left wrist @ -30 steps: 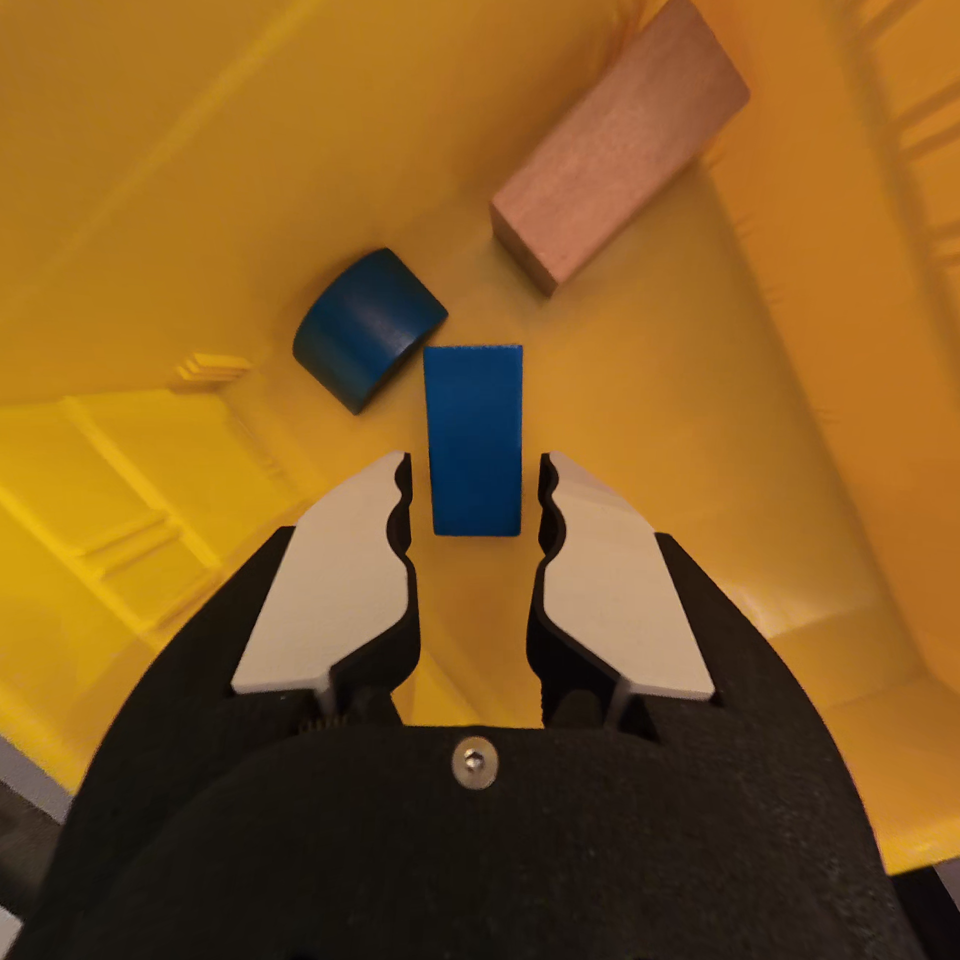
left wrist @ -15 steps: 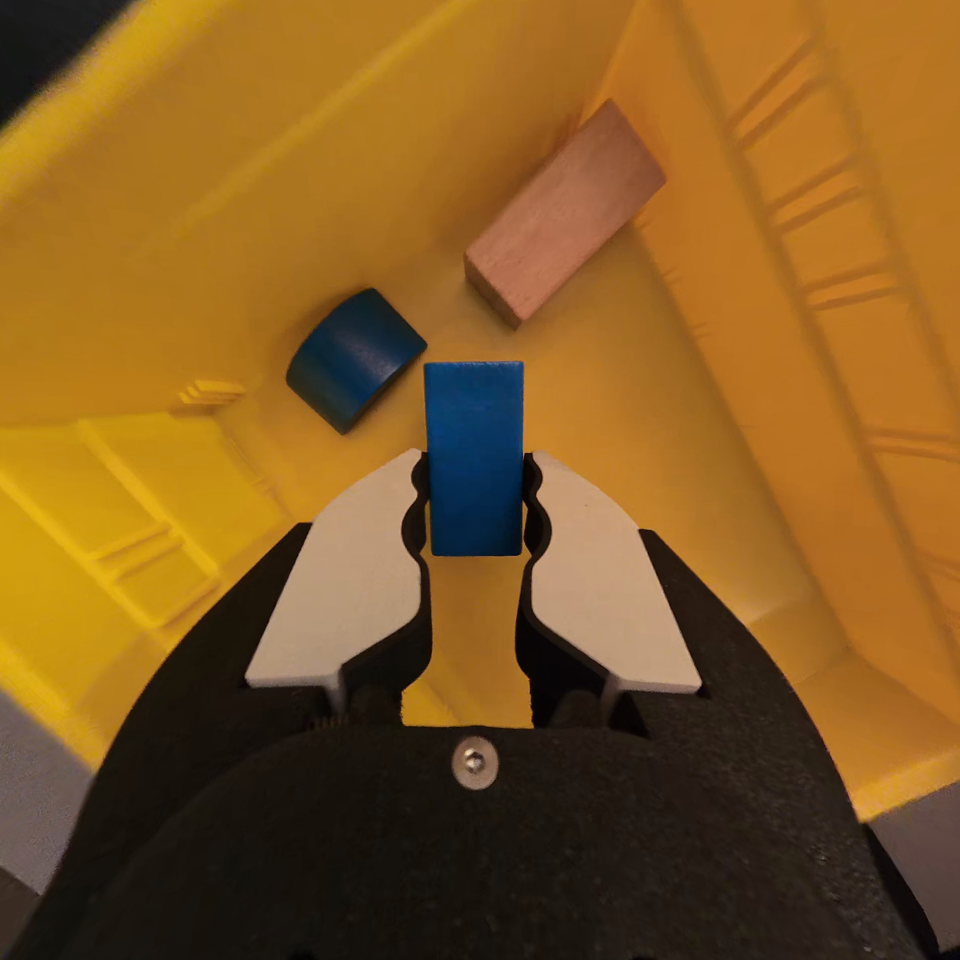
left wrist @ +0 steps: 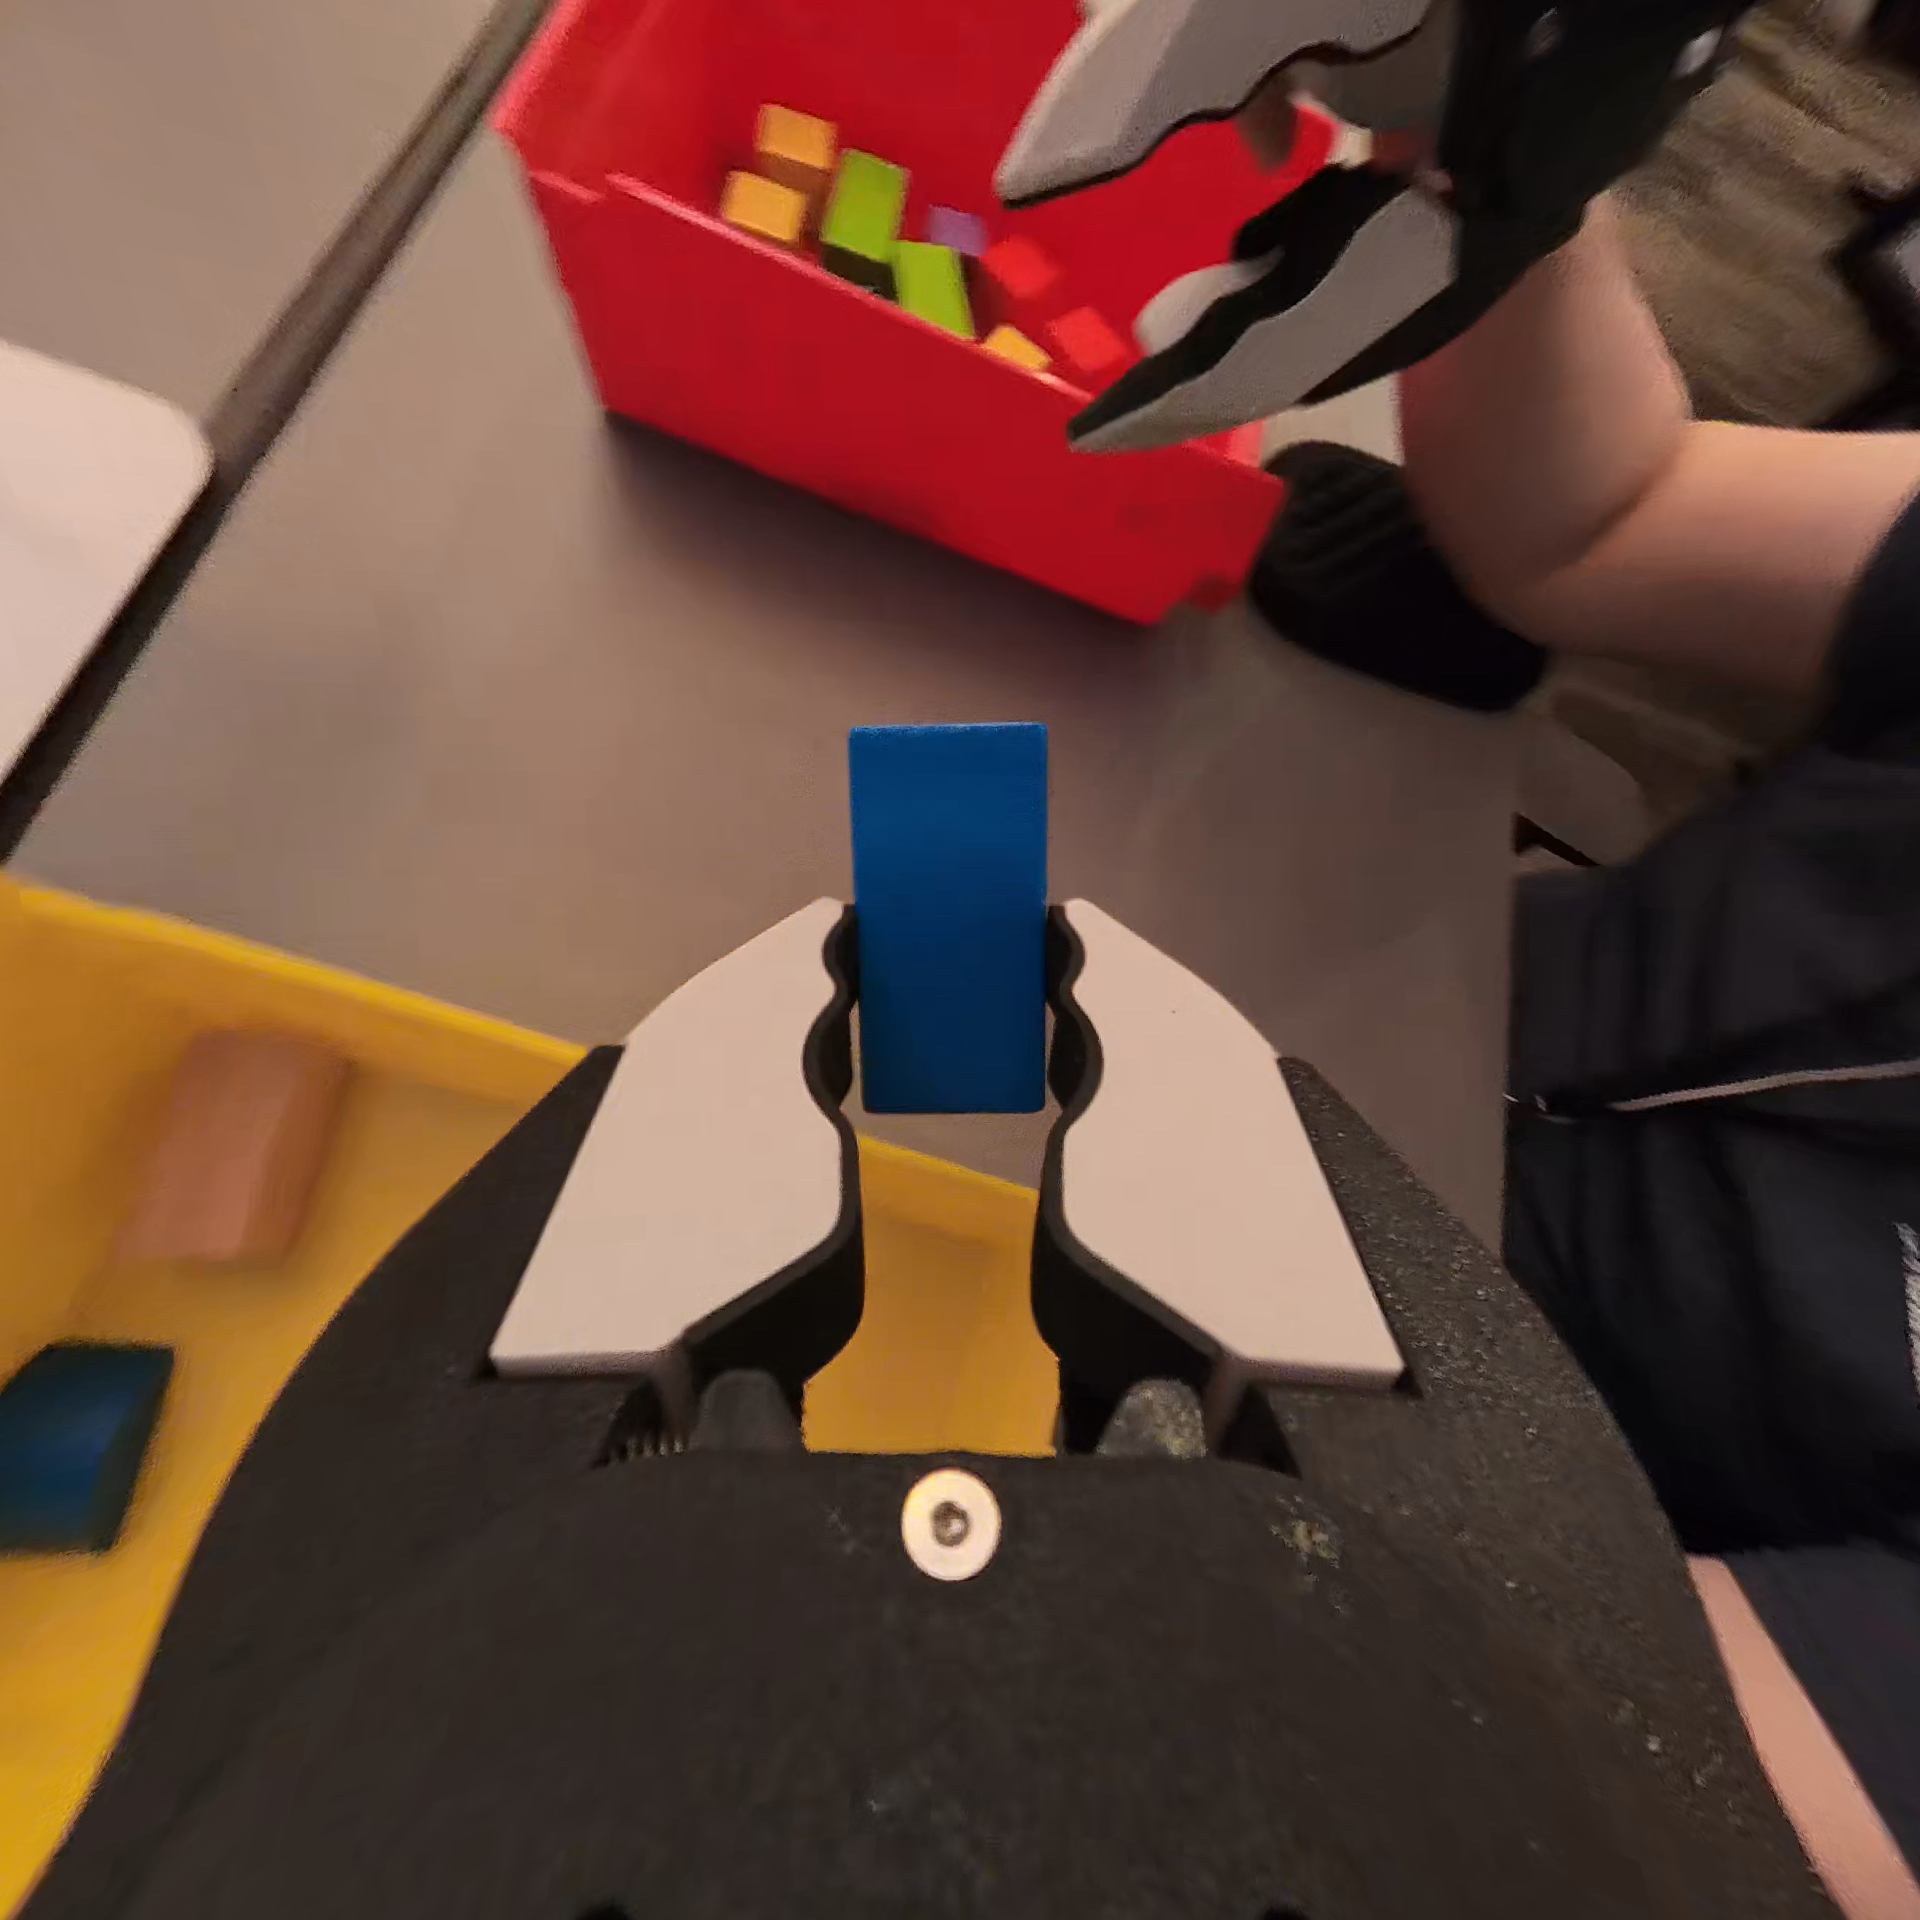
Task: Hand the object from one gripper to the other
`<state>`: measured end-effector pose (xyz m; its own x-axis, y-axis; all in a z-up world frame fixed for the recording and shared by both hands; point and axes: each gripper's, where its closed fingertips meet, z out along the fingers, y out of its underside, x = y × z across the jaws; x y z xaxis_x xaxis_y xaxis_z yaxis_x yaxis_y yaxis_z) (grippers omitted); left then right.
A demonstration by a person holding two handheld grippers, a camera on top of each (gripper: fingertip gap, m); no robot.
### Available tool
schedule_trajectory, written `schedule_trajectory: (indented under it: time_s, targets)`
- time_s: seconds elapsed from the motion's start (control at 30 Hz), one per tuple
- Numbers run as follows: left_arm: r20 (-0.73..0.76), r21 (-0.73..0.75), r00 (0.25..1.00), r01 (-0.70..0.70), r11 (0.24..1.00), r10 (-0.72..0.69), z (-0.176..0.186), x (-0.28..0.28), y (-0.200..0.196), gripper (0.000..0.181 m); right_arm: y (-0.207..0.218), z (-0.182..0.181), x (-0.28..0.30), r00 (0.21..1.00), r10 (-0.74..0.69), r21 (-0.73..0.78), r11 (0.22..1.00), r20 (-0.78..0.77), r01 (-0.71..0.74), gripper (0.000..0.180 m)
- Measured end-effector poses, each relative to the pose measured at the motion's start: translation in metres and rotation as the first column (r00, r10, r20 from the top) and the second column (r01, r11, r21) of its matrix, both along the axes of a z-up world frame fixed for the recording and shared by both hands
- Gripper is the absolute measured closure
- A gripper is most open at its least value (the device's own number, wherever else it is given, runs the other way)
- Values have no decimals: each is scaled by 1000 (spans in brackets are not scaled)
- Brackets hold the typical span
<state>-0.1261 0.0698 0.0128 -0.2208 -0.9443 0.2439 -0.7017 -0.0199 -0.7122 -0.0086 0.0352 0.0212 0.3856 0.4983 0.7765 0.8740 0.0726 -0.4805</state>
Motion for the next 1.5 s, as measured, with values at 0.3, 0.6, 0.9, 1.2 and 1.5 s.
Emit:
schedule_trajectory:
  time_s: [0.3, 0.6, 0.9, 1.2, 1.5]
  targets:
    - [-25, -181, 967, 247, 952, -255, -5, -5, -49, 147, -19, 8, -90, 965, 255, 187, 947, 59, -261, 127]
    - [-56, -209, 943, 310, 928, -327, -12, -1, -66, 147, -23, -6, -115, 947, 293, 198, 928, 133, -315, 141]
    - [-10, -235, 950, 302, 924, -313, -4, 5, -65, 147, -20, -6, -110, 959, 239, 164, 951, 151, -263, 144]
    - [281, -52, 951, 151, 987, -131, 48, 11, -24, 146, -28, 38, 23, 989, -110, 72, 992, 102, 103, 144]
    - [299, -55, 944, 166, 984, -143, 57, 5, -33, 146, -70, -37, 158, 892, -453, -460, 792, -4, 400, 144]
